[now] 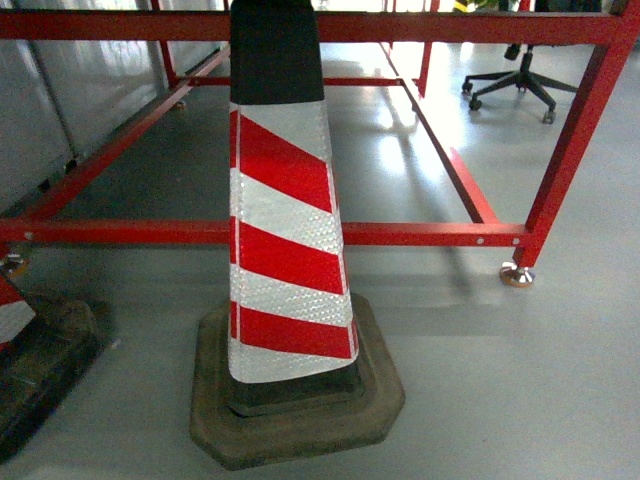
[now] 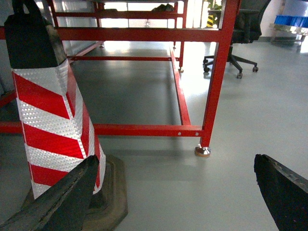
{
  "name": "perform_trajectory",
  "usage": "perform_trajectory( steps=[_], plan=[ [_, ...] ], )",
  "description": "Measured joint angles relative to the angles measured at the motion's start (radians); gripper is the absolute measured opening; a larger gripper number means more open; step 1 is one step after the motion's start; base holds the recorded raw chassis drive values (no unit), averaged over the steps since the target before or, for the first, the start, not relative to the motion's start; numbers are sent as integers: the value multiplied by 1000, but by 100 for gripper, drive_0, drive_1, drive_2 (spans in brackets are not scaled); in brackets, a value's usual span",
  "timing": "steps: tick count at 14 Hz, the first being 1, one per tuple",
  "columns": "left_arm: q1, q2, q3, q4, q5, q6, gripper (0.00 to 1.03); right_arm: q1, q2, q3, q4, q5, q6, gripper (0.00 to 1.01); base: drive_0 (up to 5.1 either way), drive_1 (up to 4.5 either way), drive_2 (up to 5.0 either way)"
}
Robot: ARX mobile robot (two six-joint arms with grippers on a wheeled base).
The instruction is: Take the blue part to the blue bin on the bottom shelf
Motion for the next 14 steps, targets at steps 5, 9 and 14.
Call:
perform_trajectory(
  steps=[5, 9, 14],
  plan=[
    [0, 0, 0, 0, 0, 0, 98, 0, 0, 0, 0, 0, 0, 98, 0, 0, 0],
    [0, 0, 0, 0, 0, 0, 98, 0, 0, 0, 0, 0, 0, 98, 0, 0, 0],
    [0, 0, 0, 0, 0, 0, 98, 0, 0, 0, 0, 0, 0, 98, 0, 0, 0]
  ],
)
